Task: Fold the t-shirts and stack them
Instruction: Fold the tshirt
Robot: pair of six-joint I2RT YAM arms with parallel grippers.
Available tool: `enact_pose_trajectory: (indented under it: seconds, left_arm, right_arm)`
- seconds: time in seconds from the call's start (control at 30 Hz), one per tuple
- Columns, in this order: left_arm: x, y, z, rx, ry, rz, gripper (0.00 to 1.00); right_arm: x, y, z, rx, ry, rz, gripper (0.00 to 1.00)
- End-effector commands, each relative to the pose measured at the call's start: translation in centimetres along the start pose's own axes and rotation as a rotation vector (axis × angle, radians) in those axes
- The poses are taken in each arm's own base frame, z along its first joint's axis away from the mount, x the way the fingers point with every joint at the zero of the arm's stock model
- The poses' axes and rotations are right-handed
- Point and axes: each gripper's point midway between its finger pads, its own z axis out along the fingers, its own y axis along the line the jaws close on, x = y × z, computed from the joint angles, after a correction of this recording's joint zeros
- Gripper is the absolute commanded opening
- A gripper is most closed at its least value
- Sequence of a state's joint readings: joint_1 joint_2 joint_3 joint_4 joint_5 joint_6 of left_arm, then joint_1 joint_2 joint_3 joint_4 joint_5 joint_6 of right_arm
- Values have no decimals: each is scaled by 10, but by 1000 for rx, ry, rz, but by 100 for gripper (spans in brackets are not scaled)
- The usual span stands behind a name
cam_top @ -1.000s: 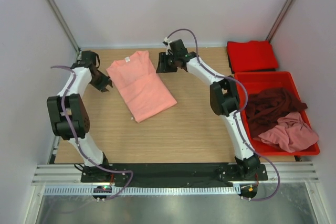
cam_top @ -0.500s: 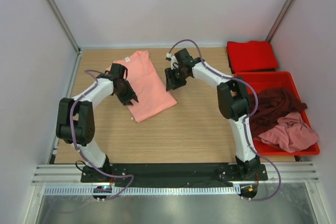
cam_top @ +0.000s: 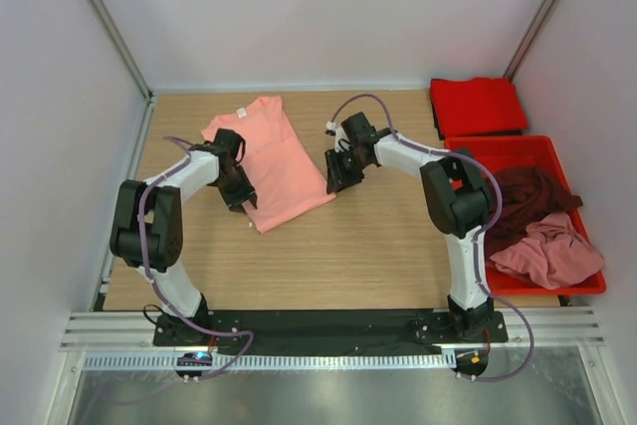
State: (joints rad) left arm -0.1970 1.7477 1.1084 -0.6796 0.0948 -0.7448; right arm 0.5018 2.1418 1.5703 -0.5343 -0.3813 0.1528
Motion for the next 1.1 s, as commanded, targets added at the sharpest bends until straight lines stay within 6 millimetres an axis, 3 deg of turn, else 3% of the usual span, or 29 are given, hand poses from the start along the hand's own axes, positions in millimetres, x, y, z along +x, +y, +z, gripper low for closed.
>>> enact_pose_trajectory:
  seconds: [0.0,0.03,0.1,0.13,0.23,0.3,0.4,0.43,0.47,0.5,0.53,0.57,0.63,0.67,0.73,0.8,0.83,0.93,1.07]
  left_arm:
    - [-24,9,-30,-99,-95,69,36]
    - [-37,17,-44,-163,-148,94,36]
    - [-48,28,-59,-233,-207,101,37]
    - [-53,31,-69,-249,-238,108,39]
    - [-49,25,-78,-192,-241,112,41]
    - [-31,14,-68,-87,-180,119,45]
    - [-20,10,-52,13,-133,72,47]
    - [-31,17,-45,29,-128,17,47]
    - [-34,22,-39,46,-110,-25,46]
    - [-34,19,-37,98,-68,-77,44]
    - [-45,21,-35,126,-75,-113,44]
    - [-56,26,-33,134,-77,-156,44]
    - [-62,26,-35,137,-85,-159,44]
    - [-63,24,-36,144,-85,-159,45]
    - [-60,20,-34,175,-80,-159,46]
    - [-58,18,-31,192,-74,-157,47]
    - [-58,16,-28,207,-70,-154,47]
    - [-52,15,-20,218,-29,-173,47]
    - [-41,19,-14,205,-5,-191,45]
  right_arm:
    - [12,18,-14,-51,-32,42,39]
    - [28,15,-11,-51,-16,68,37]
    - [25,21,-17,-61,-63,109,29]
    - [40,17,-14,-48,-45,137,25]
    - [40,23,-21,-59,-120,192,12]
    - [55,23,-17,-55,-132,230,1]
    - [70,22,-22,-45,-145,250,1]
    - [73,22,-27,-43,-151,246,1]
    - [72,20,-30,-25,-163,240,2]
    - [70,18,-32,-11,-173,226,12]
    - [62,17,-37,1,-194,210,20]
    - [59,13,-38,30,-194,202,35]
    - [38,11,-42,33,-221,155,41]
    - [39,7,-38,41,-194,155,44]
    - [19,9,-39,21,-208,108,47]
    - [18,7,-31,2,-166,98,49]
    - [4,13,-33,-18,-182,80,49]
    - [-4,19,-26,-59,-161,34,49]
    - [-12,10,-19,-24,-149,7,47]
